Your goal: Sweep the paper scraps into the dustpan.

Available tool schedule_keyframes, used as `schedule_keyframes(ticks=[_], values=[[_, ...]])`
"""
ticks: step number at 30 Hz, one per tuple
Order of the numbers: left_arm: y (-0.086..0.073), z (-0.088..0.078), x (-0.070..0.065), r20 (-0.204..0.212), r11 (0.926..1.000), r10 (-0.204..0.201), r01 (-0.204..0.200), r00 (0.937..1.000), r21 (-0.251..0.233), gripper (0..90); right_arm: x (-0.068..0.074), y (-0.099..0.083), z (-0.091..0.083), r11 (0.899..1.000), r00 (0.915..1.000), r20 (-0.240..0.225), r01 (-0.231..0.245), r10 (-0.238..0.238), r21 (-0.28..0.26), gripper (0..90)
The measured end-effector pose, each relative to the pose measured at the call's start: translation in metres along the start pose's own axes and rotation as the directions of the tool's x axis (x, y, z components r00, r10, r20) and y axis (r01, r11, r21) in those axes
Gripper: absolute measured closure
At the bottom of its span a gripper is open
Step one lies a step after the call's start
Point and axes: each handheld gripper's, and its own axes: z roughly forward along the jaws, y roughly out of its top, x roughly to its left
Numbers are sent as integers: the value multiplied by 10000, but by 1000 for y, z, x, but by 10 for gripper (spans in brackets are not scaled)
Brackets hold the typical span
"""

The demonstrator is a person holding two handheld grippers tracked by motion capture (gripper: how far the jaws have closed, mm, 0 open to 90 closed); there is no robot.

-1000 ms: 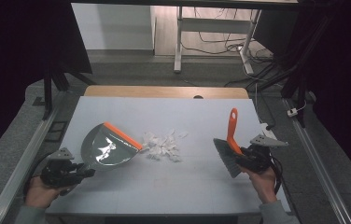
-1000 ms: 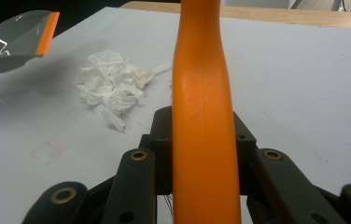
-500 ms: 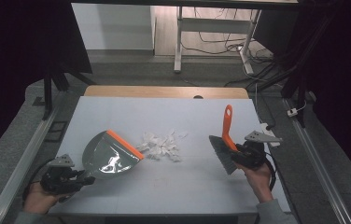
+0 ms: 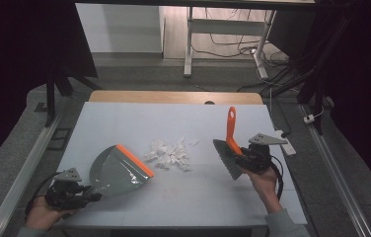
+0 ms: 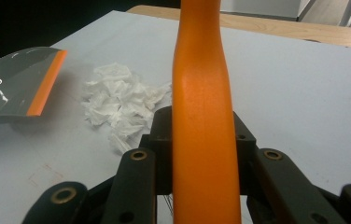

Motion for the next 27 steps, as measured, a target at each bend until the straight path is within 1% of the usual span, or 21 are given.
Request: schedule_keyframes(ticks=[5,13,16,17,18,19,20,21,22,23,24,27], values=[[0,2,-1,105,9999,77,-78,9999,98,619,1,0,4,10000,10000,18,4,-4,87,700],[2,8,-2,189,9983,342,-351,9992,464,618,0,2,12,9998,9999,132,-85,82,206,700],[4,11,-1,246,9976,408,-421,9989,549,619,-2,7,23,9995,9996,215,-193,187,264,701],[5,13,-1,268,9972,451,-466,9986,589,619,-2,7,23,9995,9996,215,-193,187,264,701],[6,14,-1,298,9966,505,-523,9983,637,619,-4,12,31,9990,9991,283,-318,310,303,700],[7,16,-1,329,9961,552,-573,9979,671,619,-4,12,31,9990,9991,283,-318,310,303,700],[8,17,0,390,9951,619,-647,9973,742,618,-4,17,39,9987,9985,460,-327,309,390,701],[9,19,0,416,9952,632,-661,9971,724,619,-5,20,43,9985,9979,556,-363,340,406,700],[10,19,1,492,9945,671,-707,9965,770,619,-5,20,43,9985,9979,556,-363,340,406,700],[10,21,1,536,9943,686,-726,9962,776,618,-6,26,52,9979,9968,687,-437,404,478,700],[10,22,2,581,9942,682,-727,9960,790,618,-6,26,52,9979,9968,687,-437,404,478,700],[11,26,3,658,9928,719,-778,9952,913,619,-9,36,67,9967,9952,892,-461,400,666,701]])
